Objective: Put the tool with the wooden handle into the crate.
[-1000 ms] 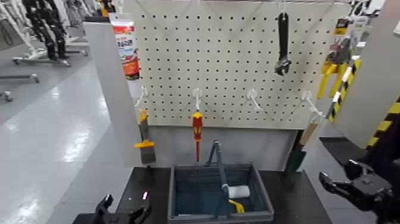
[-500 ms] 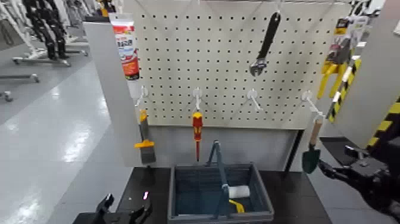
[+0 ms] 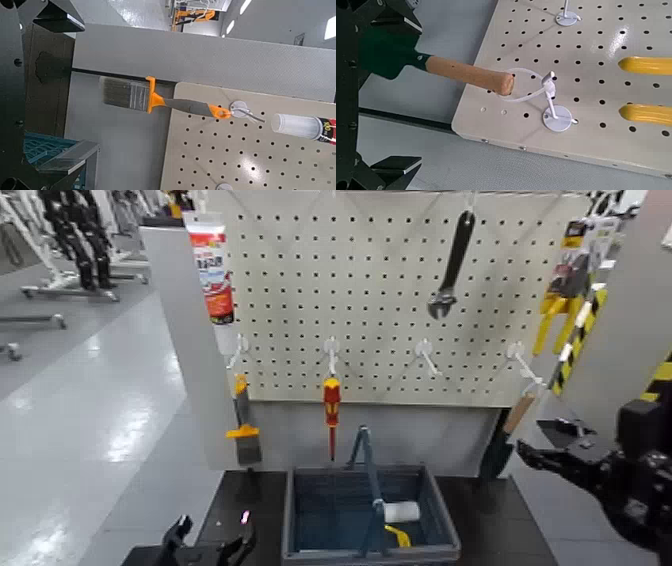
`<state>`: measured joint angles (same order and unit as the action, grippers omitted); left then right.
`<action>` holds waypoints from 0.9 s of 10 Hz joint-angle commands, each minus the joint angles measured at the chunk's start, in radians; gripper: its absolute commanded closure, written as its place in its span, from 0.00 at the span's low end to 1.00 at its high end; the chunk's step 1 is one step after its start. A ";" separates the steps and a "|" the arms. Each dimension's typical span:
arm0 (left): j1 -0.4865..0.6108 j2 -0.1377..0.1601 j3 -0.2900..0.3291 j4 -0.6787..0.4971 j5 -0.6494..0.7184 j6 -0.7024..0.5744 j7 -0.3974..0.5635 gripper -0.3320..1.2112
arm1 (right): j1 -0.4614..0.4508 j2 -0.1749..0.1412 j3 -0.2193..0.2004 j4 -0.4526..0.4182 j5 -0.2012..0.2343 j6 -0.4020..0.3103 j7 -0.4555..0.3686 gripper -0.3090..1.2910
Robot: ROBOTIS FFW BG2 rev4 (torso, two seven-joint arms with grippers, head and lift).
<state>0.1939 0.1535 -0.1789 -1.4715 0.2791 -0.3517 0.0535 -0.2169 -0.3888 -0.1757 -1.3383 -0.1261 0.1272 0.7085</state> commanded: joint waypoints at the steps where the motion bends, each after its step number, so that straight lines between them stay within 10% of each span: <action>1: -0.004 -0.005 0.001 0.000 0.000 0.005 -0.004 0.29 | -0.062 -0.002 0.048 0.102 -0.026 -0.052 -0.003 0.29; 3: -0.008 -0.006 0.001 0.002 0.000 0.011 -0.014 0.29 | -0.113 0.002 0.084 0.182 -0.035 -0.095 -0.006 0.37; 6: -0.008 -0.009 0.004 0.002 0.000 0.014 -0.018 0.29 | -0.150 0.013 0.137 0.222 -0.044 -0.120 -0.027 0.92; 9: -0.007 -0.012 0.010 0.002 0.002 0.013 -0.024 0.29 | -0.144 0.014 0.147 0.214 -0.047 -0.126 -0.034 0.94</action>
<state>0.1874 0.1418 -0.1700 -1.4695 0.2804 -0.3390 0.0292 -0.3623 -0.3742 -0.0296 -1.1227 -0.1729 0.0041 0.6749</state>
